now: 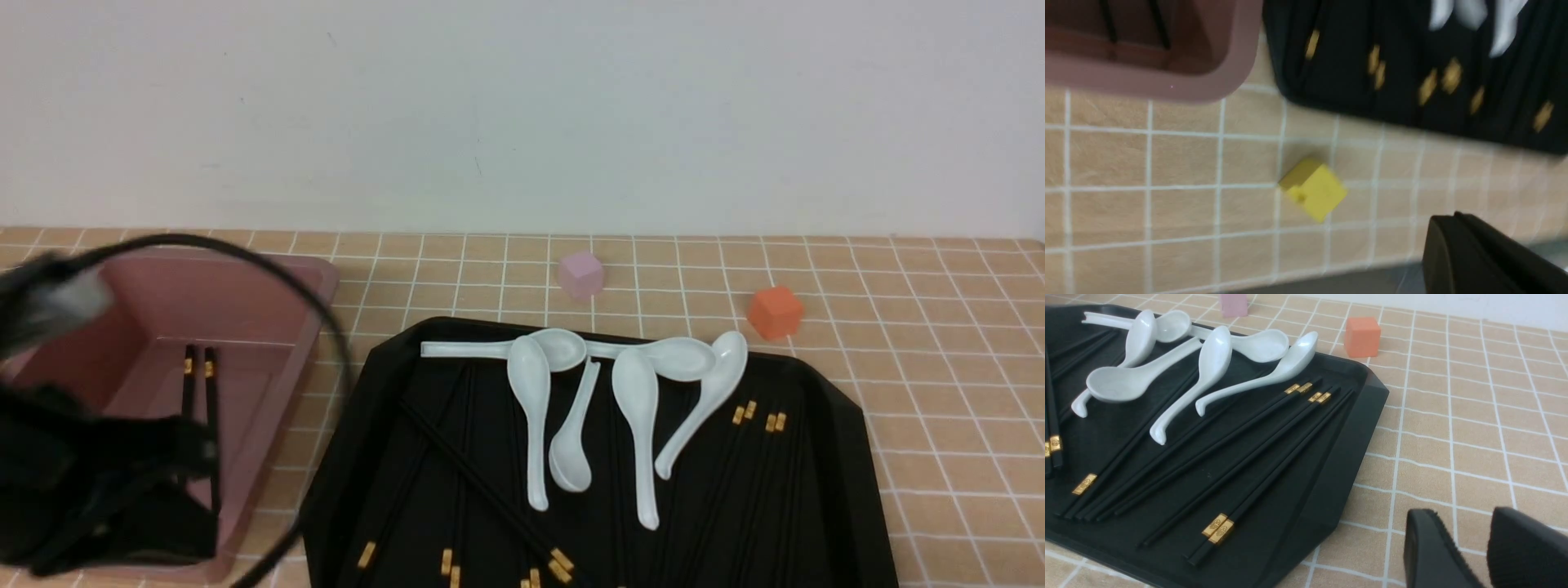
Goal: On brown tablecloth take chopsticks from black tray and put them in box.
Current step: 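Reach over to the black tray and grasp a pair of chopsticks with the left gripper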
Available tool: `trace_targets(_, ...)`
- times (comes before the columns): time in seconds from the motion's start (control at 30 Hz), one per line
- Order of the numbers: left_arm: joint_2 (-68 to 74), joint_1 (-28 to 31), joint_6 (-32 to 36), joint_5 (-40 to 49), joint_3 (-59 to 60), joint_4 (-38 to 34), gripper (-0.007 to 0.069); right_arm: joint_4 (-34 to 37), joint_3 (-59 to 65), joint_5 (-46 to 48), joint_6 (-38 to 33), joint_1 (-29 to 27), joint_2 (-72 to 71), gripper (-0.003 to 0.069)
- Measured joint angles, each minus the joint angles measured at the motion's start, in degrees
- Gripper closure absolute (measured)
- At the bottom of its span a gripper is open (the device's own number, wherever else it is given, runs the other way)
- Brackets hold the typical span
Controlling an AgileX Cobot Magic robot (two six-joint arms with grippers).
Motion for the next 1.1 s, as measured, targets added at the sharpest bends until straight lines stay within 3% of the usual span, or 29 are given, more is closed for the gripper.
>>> trace_targets(0.13,9.54,-6.63,3.27,2.69,-6.59,1.20,0.0637,0.00,0.00,0.00,0.00,0.00,0.00,0.0419)
trace_targets(0.27,18.26,-16.78,4.36,2.91,-13.99,6.13,0.0636,0.00,0.00,0.00,0.00,0.00,0.00,0.0419)
trace_targets(0.37,21.84,-21.29,7.07,2.48,-16.58,10.08,0.0616,0.00,0.00,0.00,0.00,0.00,0.00,0.0419)
trace_targets(0.53,27.74,-28.76,19.39,-2.15,-18.21,19.87,0.0461,0.00,0.00,0.00,0.00,0.00,0.00,0.0419)
trace_targets(0.77,33.52,-31.92,30.51,-13.26,-18.21,25.60,0.0273,0.00,0.00,0.00,0.00,0.00,0.00,0.0419)
trace_targets(0.87,34.94,-32.17,34.95,-15.64,-18.25,27.10,0.0257,0.00,0.00,0.00,0.00,0.00,0.00,0.0419)
trace_targets(0.93,37.19,-32.17,42.52,-17.47,-18.25,28.80,0.0251,0.00,0.00,0.00,0.00,0.00,0.00,0.0419)
trace_targets(1.1,40.70,-32.17,53.82,-19.06,-18.25,29.87,0.0256,0.00,0.00,0.00,0.00,0.00,0.00,0.0419)
